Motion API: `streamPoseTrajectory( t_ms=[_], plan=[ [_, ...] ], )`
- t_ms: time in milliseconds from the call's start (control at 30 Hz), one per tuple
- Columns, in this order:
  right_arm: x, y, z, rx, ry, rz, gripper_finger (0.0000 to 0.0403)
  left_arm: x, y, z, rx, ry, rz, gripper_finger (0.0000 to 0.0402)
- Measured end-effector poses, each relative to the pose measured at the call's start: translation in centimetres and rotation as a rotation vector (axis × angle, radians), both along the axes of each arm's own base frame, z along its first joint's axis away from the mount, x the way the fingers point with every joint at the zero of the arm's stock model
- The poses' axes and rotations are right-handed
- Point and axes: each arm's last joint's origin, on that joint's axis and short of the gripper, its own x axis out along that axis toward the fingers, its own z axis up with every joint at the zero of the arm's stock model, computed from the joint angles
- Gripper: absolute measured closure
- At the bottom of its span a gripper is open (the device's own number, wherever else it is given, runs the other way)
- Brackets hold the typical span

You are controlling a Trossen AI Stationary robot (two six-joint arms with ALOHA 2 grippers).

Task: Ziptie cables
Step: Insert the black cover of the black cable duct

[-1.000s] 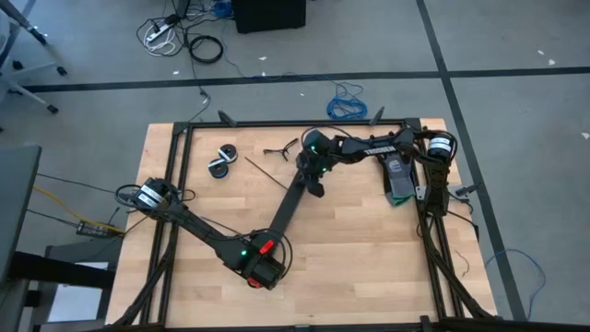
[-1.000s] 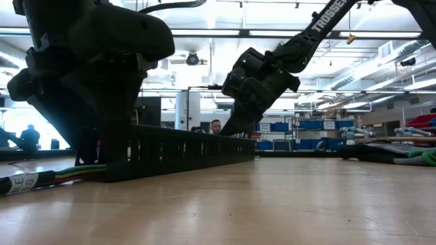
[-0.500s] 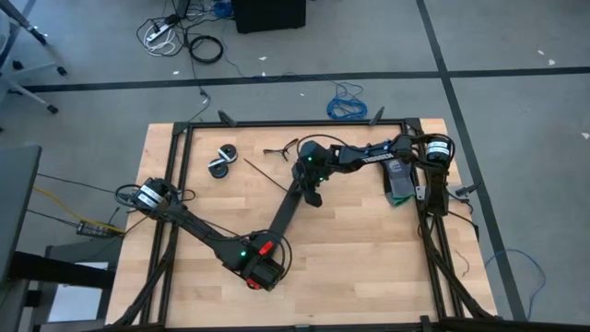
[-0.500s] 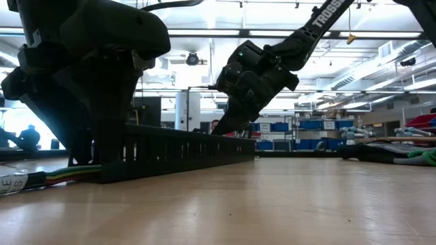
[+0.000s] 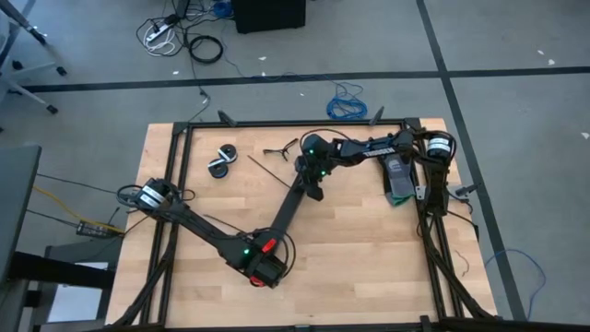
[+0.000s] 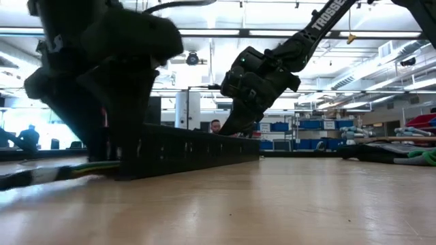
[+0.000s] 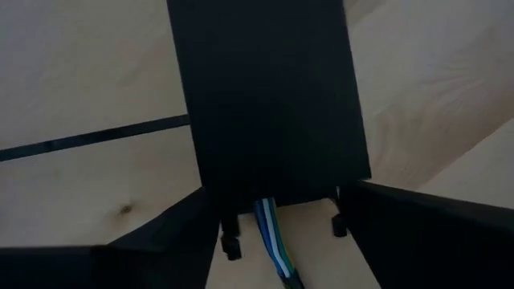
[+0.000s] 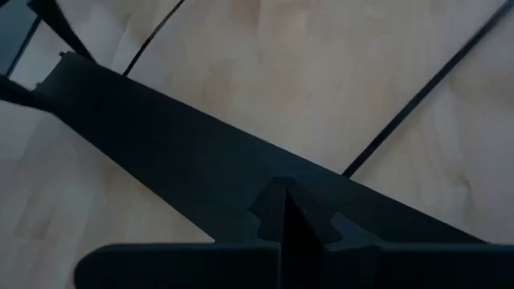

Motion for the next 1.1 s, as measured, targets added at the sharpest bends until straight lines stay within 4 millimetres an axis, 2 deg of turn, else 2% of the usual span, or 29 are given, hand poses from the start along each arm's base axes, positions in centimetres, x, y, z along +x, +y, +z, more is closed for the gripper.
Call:
streamPoseTrajectory(
  t_ms=[233, 467, 667, 1100],
  plan=[
    [-0.8, -1.7, -0.1, -0.009, 0.027, -0.059, 0.0403, -0.4, -0.8, 1.4, -0.059, 0.031, -0.034, 0.0111],
    [-1.1, -2.5, -0.1, -0.001, 0.026, -0.075, 0.0403, -1.4, -3.1, 2.5, -0.074, -0.008, -0.066, 0.0080],
    [-1.0, -2.5, -0.2, -0.003, 0.023, -0.073, 0.0403, -1.8, -3.5, 2.1, -0.047, -0.039, 0.071, 0.0078],
    [-0.9, -2.4, -0.1, 0.007, 0.005, -0.059, 0.0403, 1.2, -2.0, -0.5, -0.105, -0.073, 0.217, 0.0078]
  ],
)
